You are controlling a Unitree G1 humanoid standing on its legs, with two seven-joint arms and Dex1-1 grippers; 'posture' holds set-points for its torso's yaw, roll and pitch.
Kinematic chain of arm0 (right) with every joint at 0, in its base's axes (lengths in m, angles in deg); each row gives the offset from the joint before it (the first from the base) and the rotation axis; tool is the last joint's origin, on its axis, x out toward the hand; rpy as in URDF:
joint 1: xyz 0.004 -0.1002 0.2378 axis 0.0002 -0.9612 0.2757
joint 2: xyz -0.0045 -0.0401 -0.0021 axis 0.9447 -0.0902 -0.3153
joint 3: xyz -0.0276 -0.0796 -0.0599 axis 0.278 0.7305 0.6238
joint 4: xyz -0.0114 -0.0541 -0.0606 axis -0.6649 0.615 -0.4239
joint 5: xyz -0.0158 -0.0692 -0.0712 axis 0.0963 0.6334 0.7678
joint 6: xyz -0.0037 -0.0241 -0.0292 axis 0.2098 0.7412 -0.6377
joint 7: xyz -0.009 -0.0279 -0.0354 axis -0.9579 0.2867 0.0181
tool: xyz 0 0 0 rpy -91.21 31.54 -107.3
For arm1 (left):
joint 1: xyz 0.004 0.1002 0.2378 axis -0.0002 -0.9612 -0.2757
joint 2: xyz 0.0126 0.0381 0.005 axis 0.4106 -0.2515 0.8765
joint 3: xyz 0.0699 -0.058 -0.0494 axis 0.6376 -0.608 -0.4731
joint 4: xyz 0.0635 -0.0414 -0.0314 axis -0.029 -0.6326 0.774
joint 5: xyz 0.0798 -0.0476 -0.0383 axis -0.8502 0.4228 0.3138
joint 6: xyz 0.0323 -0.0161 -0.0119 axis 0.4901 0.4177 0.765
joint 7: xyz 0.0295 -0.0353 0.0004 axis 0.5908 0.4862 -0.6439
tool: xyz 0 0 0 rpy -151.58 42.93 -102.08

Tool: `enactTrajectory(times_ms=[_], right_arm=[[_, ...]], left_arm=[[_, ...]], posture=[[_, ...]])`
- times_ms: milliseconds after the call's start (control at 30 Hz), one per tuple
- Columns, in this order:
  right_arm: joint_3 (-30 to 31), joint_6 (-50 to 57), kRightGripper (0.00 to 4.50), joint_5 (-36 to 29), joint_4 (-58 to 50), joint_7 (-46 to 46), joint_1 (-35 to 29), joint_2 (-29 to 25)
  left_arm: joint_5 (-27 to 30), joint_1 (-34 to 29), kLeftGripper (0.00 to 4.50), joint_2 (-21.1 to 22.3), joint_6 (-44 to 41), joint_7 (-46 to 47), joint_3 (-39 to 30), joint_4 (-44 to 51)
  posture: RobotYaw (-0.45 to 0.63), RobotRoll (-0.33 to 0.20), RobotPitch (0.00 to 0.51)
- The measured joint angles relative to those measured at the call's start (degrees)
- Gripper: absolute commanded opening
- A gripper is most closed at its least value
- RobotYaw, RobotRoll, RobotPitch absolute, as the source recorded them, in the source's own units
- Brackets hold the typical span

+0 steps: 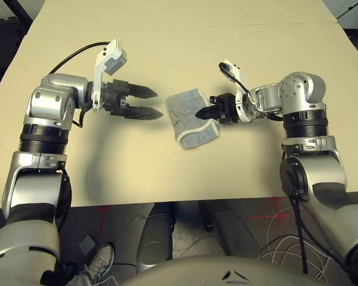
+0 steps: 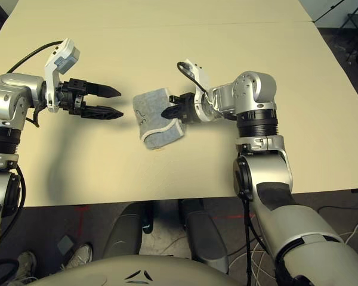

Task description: Wipe the water off the table with a rag.

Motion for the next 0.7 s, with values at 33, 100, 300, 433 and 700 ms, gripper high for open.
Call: enactTrajectory(times_ms=[33, 100, 300, 433, 700], right_arm=[[0.0, 0.1, 0.02, 0.0, 0.0, -0.1, 0.0, -0.6], [0.1, 0.2, 0.02, 0.0, 0.0, -0.6, 0.0, -2.3], [2.0, -2.7, 0.02, 1.1, 3.1, -2.8, -0.1, -8.2], [4.6, -6.9, 0.02, 2.2, 6.9, -5.5, 0.0, -10.9], [7.2, -16.8, 0.02, 6.2, 17.6, -10.2, 3.2, -13.9]], left_arm=[[0.0, 0.0, 4.50, 0.0, 0.0, 0.0, 0.0, 0.0], [0.0, 0.0, 4.50, 0.0, 0.0, 0.0, 0.1, 0.0], [0.0, 0.0, 4.50, 0.0, 0.1, -0.1, 0.5, 0.0], [0.0, 0.0, 4.50, 0.0, 0.3, -0.1, 0.6, -0.1], [0.0, 0.1, 4.50, 0.0, 0.7, -0.1, 0.6, -0.9]], posture=[[-0.10, 0.000, 0.271], [-0.10, 0.000, 0.267], [-0.11, 0.000, 0.264], [-0.11, 0.000, 0.260], [-0.11, 0.000, 0.252]])
